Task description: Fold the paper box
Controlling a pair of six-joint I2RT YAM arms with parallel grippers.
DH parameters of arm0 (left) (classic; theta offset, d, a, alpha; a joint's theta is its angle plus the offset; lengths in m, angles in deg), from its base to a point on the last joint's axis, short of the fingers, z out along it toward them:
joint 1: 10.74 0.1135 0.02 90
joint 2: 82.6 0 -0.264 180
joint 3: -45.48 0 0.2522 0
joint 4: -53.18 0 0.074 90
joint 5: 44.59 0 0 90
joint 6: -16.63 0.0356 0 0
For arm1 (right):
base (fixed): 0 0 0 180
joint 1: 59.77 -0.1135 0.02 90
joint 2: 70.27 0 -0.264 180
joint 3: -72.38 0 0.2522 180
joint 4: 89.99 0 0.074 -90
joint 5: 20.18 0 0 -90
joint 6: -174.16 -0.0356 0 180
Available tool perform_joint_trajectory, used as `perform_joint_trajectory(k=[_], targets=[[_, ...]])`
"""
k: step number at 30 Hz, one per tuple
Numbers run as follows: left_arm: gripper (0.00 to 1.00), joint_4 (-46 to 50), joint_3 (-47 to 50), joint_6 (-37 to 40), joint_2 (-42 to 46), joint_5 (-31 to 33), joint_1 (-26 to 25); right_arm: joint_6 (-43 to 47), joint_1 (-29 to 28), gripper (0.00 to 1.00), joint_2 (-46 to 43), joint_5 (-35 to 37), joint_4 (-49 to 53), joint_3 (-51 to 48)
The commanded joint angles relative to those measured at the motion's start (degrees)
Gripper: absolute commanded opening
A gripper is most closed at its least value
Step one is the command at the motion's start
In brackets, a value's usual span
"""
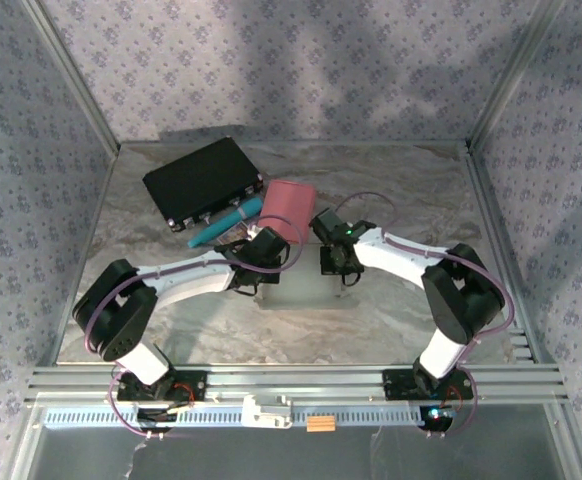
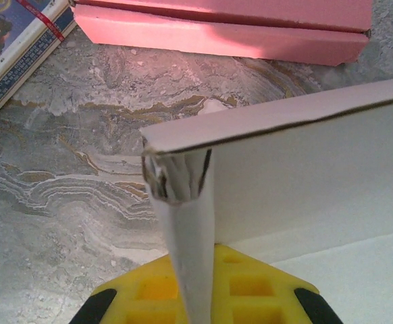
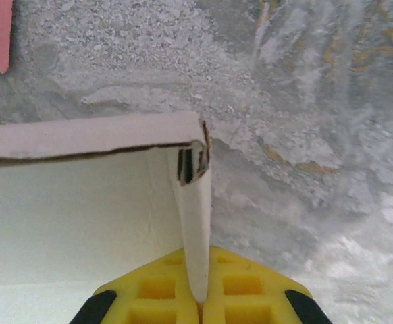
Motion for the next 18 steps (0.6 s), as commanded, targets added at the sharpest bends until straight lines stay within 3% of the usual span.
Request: perform_joint_trajectory(k=[1, 3, 5, 12, 18], targets=[[0.1, 2.49, 0.57, 0.97, 0.14, 0.58, 0.8, -4.28, -2.37, 0.0, -3.5, 11.1, 8.0, 1.29], [0.09, 2.18, 0.85, 1.02, -0.2, -0.1, 0.94, -4.55, -3.23, 0.0, -4.42, 11.91, 8.15, 1.42], [0.0, 2.12, 0.79, 0.92, -1.06, -0.28, 0.88, -4.72, -4.01, 0.0, -4.75, 12.56, 8.71, 2.07], [0.0, 7.73, -3.29, -0.29, -5.08, 5.85, -0.93, -5.59, -4.68, 0.0, -4.49, 11.89, 9.47, 3.97], [0.0, 4.33, -2.0, -1.11, -3.79, 4.29, -1.02, -5.81, -4.53, 0.0, -4.53, 10.45, 8.61, 3.05]])
